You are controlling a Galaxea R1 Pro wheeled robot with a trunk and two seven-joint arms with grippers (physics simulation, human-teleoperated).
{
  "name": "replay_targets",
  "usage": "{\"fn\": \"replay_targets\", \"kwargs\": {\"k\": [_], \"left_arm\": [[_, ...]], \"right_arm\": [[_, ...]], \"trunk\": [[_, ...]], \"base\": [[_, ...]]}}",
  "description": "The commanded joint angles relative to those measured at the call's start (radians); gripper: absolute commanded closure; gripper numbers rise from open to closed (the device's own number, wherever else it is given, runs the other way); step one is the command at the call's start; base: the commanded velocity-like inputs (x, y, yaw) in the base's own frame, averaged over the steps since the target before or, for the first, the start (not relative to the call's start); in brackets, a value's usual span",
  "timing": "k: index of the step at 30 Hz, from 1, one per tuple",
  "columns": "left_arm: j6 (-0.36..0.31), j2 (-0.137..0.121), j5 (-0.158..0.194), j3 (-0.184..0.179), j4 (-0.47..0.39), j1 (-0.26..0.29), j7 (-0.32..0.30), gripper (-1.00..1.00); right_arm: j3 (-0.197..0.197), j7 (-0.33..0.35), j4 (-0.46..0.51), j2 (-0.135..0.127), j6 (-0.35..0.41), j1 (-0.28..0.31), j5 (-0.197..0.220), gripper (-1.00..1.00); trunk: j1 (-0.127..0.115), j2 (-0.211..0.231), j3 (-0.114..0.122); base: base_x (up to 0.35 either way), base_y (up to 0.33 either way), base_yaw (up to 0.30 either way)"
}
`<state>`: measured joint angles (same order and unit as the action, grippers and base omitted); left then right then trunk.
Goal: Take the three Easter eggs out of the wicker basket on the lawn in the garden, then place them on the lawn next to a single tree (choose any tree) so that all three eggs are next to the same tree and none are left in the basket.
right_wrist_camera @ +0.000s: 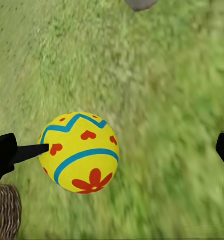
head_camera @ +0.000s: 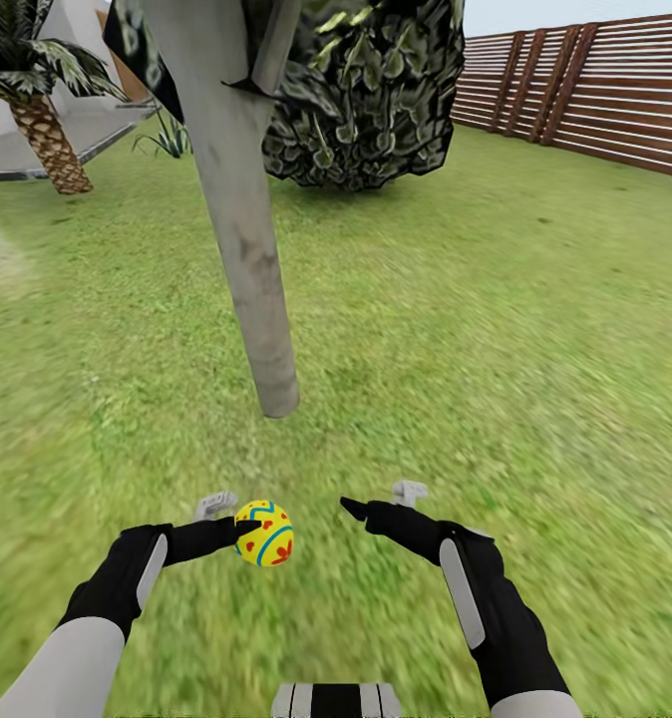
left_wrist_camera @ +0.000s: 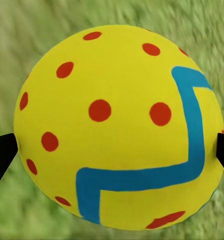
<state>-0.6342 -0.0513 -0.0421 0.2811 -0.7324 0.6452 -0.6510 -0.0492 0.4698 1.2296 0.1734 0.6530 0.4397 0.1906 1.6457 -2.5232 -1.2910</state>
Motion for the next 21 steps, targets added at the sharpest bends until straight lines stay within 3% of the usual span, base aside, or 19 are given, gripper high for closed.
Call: {"fn": "replay_targets", "kwargs": {"k": [1, 5, 9, 15, 21], "left_arm": [[-0.007, 0.001, -0.004, 0.003, -0.001, 0.001, -0.006, 1.00], [0.005, 0.001, -0.004, 0.003, -0.001, 0.001, -0.004, 1.00], [0.066, 0.001, -0.007, 0.001, -0.001, 0.001, -0.003, 1.00], [0.108, 0.001, -0.007, 0.001, -0.001, 0.000, 0.008, 1.00], [0.116, 0.001, -0.008, 0.001, -0.001, -0.001, 0.011, 1.00]], "right_arm": [[-0.003, 0.003, 0.001, 0.001, 0.008, 0.001, 0.003, -1.00], [-0.003, 0.003, 0.001, 0.001, 0.007, 0.001, 0.002, -1.00], [-0.002, 0.003, 0.001, 0.001, 0.007, 0.001, 0.000, -1.00], [0.000, 0.003, 0.000, 0.001, 0.007, 0.001, -0.001, -1.00], [0.001, 0.003, -0.001, 0.001, 0.007, 0.001, -0.002, -1.00]], "trunk": [[0.000, -0.001, -0.005], [0.002, -0.002, -0.020], [0.004, -0.002, -0.036], [0.006, -0.004, -0.059], [0.006, -0.004, -0.059]], "base": [[0.000, 0.000, 0.000], [0.000, 0.000, 0.000], [0.000, 0.000, 0.000], [0.000, 0.000, 0.000], [0.021, 0.000, 0.000]]}}
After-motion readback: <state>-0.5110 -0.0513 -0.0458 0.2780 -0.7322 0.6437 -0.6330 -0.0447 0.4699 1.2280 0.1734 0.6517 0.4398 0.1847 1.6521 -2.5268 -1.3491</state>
